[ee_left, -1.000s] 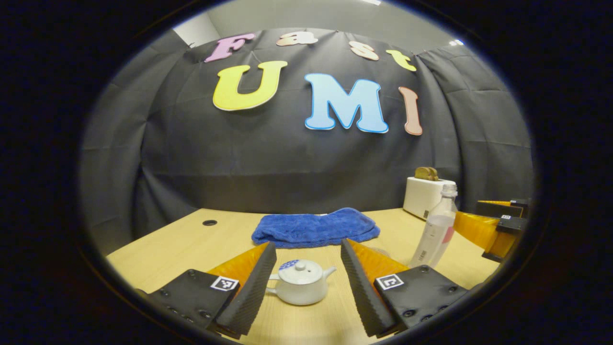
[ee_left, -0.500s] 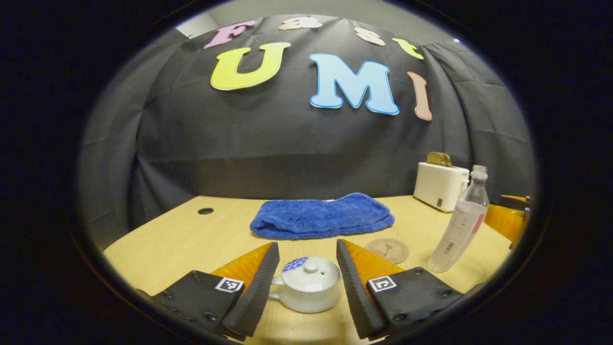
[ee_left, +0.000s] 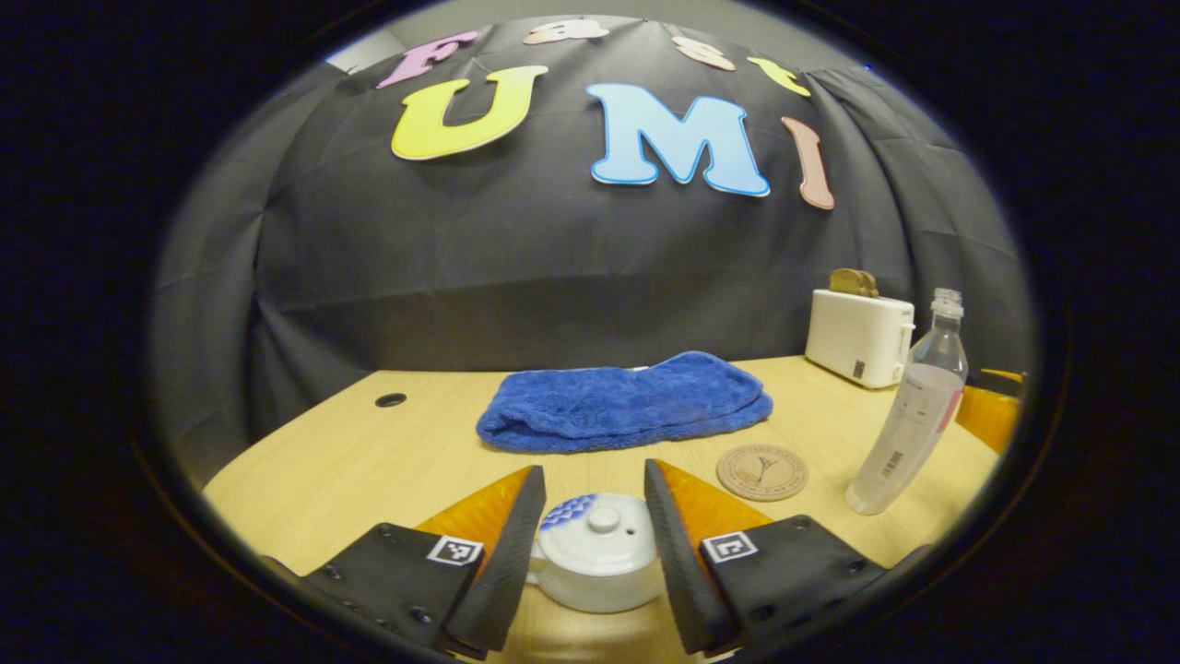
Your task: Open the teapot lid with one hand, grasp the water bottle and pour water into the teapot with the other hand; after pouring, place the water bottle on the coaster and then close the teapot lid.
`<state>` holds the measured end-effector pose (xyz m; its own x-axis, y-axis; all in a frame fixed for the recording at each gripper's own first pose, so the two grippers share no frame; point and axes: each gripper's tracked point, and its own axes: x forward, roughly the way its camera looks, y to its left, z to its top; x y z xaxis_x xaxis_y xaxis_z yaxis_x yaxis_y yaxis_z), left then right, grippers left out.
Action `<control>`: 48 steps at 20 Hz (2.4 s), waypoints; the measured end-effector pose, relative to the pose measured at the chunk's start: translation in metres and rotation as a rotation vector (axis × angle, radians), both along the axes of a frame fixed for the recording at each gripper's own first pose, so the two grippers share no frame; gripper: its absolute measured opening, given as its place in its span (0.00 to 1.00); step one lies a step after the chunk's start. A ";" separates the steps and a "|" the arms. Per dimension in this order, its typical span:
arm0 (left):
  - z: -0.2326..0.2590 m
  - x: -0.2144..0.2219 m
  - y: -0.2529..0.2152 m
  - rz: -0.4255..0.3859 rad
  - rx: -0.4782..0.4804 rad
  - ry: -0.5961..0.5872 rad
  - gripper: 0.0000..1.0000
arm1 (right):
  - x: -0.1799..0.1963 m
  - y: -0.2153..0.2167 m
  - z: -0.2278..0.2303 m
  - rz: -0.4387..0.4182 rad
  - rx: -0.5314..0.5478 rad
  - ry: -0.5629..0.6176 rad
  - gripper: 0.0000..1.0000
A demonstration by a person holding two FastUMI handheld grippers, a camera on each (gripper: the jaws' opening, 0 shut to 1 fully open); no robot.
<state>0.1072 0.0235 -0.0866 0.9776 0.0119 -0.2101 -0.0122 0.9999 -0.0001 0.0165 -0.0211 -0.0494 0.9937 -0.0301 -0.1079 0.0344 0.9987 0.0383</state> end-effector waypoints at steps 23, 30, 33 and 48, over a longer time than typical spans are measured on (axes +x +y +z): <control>0.034 -0.003 0.000 -0.042 -0.023 -0.057 0.14 | 0.008 0.007 -0.015 0.024 0.023 0.043 0.97; 0.064 -0.016 0.015 -0.043 -0.043 -0.102 0.13 | 0.017 0.013 -0.025 0.044 0.022 0.079 0.97; 0.066 -0.027 0.031 -0.022 -0.039 -0.104 0.14 | 0.021 0.015 -0.031 0.048 0.013 0.093 0.97; 0.041 -0.054 0.095 0.058 -0.052 -0.070 0.14 | 0.051 0.020 -0.053 0.046 -0.100 0.160 0.78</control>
<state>0.0536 0.1185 -0.0452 0.9878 0.0598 -0.1435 -0.0683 0.9961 -0.0552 0.0676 -0.0009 -0.1023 0.9647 -0.0038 -0.2635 -0.0133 0.9979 -0.0631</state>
